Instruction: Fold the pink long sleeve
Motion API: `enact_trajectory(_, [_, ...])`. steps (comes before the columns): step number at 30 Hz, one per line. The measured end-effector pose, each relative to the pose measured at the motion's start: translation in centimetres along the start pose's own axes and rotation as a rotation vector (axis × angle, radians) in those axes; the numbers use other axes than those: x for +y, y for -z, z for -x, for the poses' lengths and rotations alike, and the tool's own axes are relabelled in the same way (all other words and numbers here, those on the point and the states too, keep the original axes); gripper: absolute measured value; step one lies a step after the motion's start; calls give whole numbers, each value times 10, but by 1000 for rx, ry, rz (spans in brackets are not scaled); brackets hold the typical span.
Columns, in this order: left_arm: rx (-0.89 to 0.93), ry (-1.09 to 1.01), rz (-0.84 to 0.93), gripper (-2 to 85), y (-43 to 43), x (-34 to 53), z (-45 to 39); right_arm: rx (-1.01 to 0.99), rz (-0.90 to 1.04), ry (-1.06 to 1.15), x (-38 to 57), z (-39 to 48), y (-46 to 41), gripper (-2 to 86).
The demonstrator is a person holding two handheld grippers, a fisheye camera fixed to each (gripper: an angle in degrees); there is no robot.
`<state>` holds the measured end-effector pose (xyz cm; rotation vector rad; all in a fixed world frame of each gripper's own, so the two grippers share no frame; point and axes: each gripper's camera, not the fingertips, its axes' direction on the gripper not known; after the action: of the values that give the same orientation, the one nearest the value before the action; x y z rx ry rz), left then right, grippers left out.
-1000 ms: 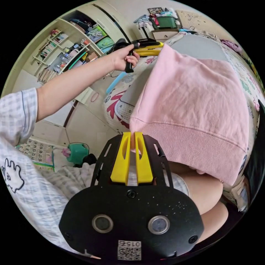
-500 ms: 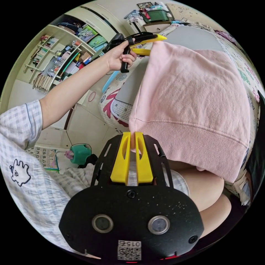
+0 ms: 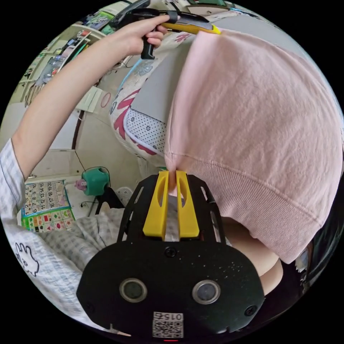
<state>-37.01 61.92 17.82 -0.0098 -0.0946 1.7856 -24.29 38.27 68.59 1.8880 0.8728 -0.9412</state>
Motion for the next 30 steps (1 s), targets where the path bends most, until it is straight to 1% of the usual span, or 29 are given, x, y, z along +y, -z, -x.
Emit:
enact_trajectory(2, [-18, -9, -10, 82, 9, 8, -6, -34, 8, 51, 0, 7, -1, 74])
enact_trajectory(4, [-12, -23, -60, 81, 24, 27, -13, -49, -34, 94, 10, 12, 7, 80])
enact_trajectory(7, [-31, -56, -133, 80, 46, 74, -30, -145, -158, 120, 42, 6, 33, 62])
enact_trajectory(9, [51, -88, -149, 80, 52, 116, -48, -193, -293, 62, 76, -17, 61, 63])
enact_trajectory(10, [81, -96, -151, 80, 52, 126, -53, -185, -333, 39, 85, -25, 70, 62])
enact_trajectory(12, [185, -104, -156, 79, 46, 163, -74, -88, -481, -71, 116, -55, 103, 55])
enact_trajectory(14, [239, -99, -146, 78, 33, 183, -88, -2, -541, -136, 127, -76, 120, 51])
enact_trajectory(17, [255, -68, -90, 76, 3, 202, -104, 98, -547, -190, 122, -97, 133, 45])
enact_trajectory(19, [218, -52, -54, 75, -13, 207, -109, 176, -600, -218, 117, -102, 134, 34])
enact_trajectory(20, [161, -66, -26, 74, -21, 208, -114, 187, -602, -229, 112, -107, 131, 24])
enact_trajectory(22, [68, -105, 3, 64, -31, 207, -122, 158, -520, -243, 98, -118, 118, 13])
enact_trajectory(23, [29, -119, 3, 50, -34, 207, -124, 139, -445, -271, 90, -128, 105, 7])
enact_trajectory(24, [37, -120, 19, 42, -36, 204, -123, 135, -413, -278, 86, -134, 95, 2])
enact_trajectory(28, [129, -95, 47, 43, -32, 199, -110, 97, -441, -308, 90, -148, 98, -3])
enact_trajectory(30, [207, -57, -69, 53, -15, 200, -93, 28, -429, -327, 90, -159, 108, -2])
